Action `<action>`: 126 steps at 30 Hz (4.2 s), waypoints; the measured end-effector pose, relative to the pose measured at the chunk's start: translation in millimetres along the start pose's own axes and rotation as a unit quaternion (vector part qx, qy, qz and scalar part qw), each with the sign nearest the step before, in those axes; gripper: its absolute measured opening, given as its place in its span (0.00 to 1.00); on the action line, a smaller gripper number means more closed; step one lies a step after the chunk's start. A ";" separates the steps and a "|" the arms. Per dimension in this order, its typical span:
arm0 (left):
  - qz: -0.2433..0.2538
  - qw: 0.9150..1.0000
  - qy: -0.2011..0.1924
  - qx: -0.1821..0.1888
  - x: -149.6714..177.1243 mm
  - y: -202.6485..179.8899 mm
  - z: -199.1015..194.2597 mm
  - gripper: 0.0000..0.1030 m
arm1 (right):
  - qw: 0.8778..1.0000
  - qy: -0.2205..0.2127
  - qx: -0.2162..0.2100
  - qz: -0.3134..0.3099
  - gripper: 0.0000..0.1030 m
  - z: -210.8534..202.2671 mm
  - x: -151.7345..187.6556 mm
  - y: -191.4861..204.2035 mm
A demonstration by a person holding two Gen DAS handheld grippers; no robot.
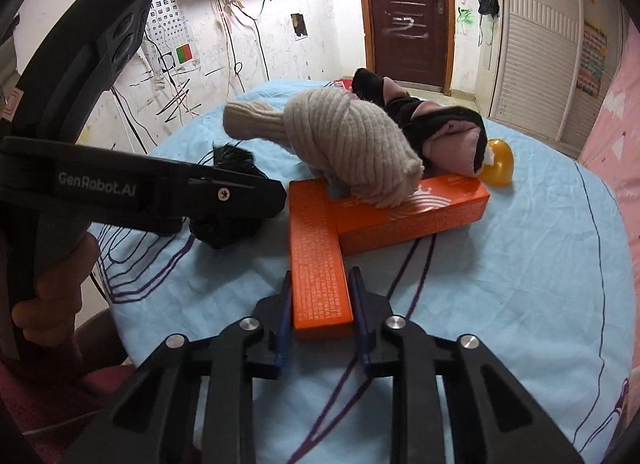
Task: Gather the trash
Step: 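Grasp the black plastic bag with the left gripper while the right grasps the orange block, then carry the bag and block over the yellow bin and open both grippers, then move both open grippers back over the bedsheet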
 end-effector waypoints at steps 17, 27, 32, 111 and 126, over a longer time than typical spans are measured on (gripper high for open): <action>0.024 0.999 0.004 -0.043 8.5 -8.7 3.6 0.25 | 0.997 -0.042 -0.052 0.032 0.17 -58.5 8.3 -32.4; 0.032 0.993 -0.052 -0.097 -3.5 -9.8 -51.8 0.24 | 0.993 -0.068 -0.073 0.060 0.16 -73.2 -0.4 -33.7; 0.040 0.988 -0.085 -0.119 -13.0 -18.2 -79.4 0.24 | 0.986 -0.087 -0.103 0.097 0.16 -86.8 -4.7 -42.4; 0.200 0.970 -0.066 0.123 -116.2 -315.6 3.1 0.57 | 0.896 -0.253 0.141 0.336 0.25 -198.9 35.1 -289.9; 0.158 0.979 -0.120 0.041 -121.8 -194.2 -46.7 0.73 | 0.942 -0.204 0.103 0.247 0.58 -140.7 -27.9 -193.0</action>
Point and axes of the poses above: each gripper's, at about its wrist camera, not at the fingertips, and z roughly the way its jaws point, y to its left, x to its underside, the point moved 10 cm from there along z, roughly the way its jaws point, and after that the axes turned 14 degrees about z, right-handed, at the moved point
